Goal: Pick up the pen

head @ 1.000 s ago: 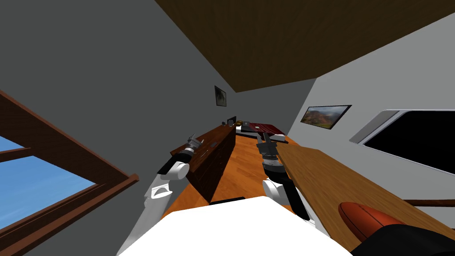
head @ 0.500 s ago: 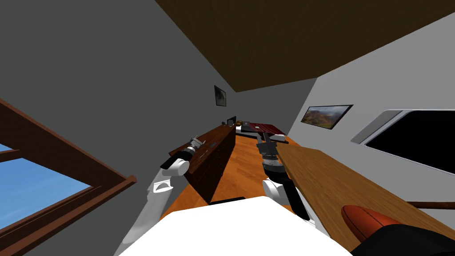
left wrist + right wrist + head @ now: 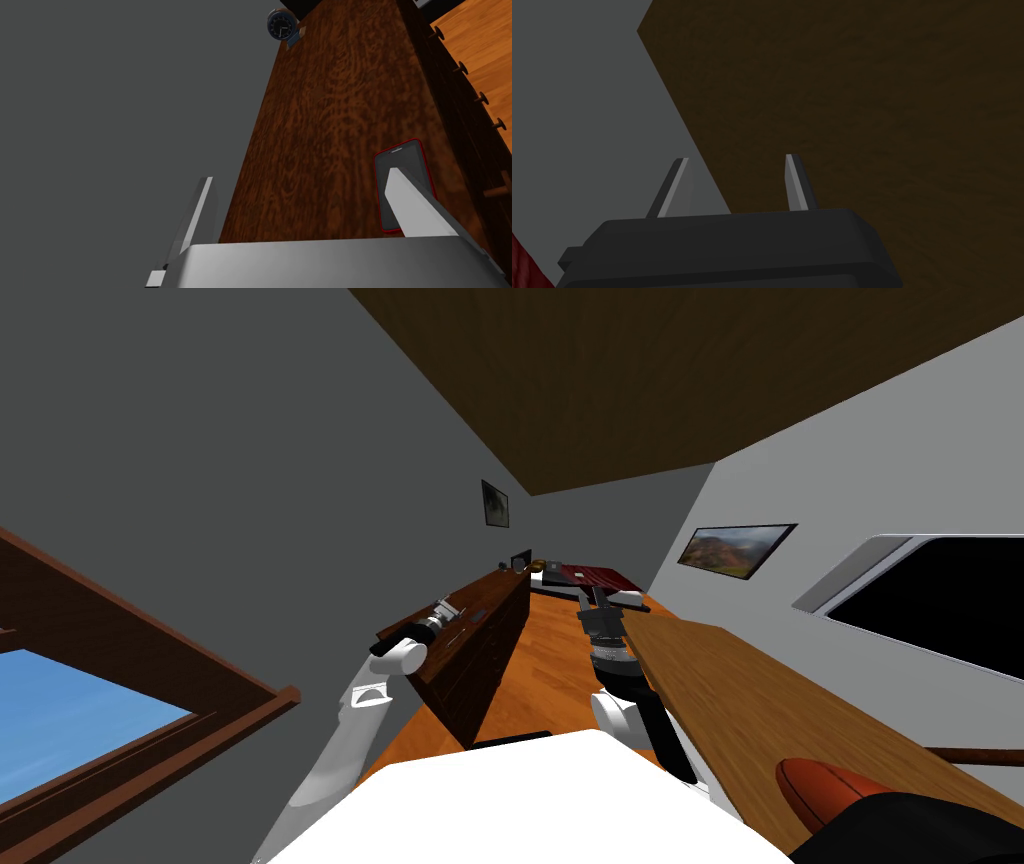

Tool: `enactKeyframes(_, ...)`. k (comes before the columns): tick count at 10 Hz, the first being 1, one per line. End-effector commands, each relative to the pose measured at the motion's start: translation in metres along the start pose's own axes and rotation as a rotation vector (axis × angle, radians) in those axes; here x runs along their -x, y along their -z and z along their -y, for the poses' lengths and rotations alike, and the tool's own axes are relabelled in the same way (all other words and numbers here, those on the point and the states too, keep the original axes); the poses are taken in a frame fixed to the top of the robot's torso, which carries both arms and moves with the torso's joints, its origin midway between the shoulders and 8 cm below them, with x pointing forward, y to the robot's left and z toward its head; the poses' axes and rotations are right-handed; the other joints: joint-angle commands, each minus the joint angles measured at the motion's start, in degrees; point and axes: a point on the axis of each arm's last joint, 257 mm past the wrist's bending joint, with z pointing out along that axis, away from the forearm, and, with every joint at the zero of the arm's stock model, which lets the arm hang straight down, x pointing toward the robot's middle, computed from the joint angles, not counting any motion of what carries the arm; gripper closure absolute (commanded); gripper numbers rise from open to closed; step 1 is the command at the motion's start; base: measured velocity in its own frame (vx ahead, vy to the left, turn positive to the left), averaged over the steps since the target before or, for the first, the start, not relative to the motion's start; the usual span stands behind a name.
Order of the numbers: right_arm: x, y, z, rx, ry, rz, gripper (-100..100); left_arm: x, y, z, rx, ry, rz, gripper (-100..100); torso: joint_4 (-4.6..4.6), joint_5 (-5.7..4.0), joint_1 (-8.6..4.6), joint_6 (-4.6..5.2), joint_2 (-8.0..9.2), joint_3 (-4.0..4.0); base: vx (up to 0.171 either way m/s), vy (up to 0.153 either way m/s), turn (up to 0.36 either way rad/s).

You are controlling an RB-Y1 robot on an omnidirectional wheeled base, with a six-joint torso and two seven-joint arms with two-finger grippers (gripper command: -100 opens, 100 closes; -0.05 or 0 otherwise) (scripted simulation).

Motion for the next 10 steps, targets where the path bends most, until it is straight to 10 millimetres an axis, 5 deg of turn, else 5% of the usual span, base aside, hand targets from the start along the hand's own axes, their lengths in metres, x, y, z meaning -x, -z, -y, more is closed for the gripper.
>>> enactKeyframes(1, 0.000, 0.000, 0.000, 0.000, 0.000, 0.000, 0, 0.003, 0.000, -0.005, 0.022, 0.006, 0.016, -100, 0.00, 0.00, 0.00, 0.00, 0.00, 0.00, 0.015, -0.006, 0.002)
enactKeyframes(10, 0.000, 0.000, 0.000, 0.000, 0.000, 0.000, 0, 0.057, -0.007, -0.046, 0.238, 0.141, 0.194, -100, 0.00, 0.00, 0.02, 0.00, 0.02, 0.01, 0.023, -0.010, 0.002)
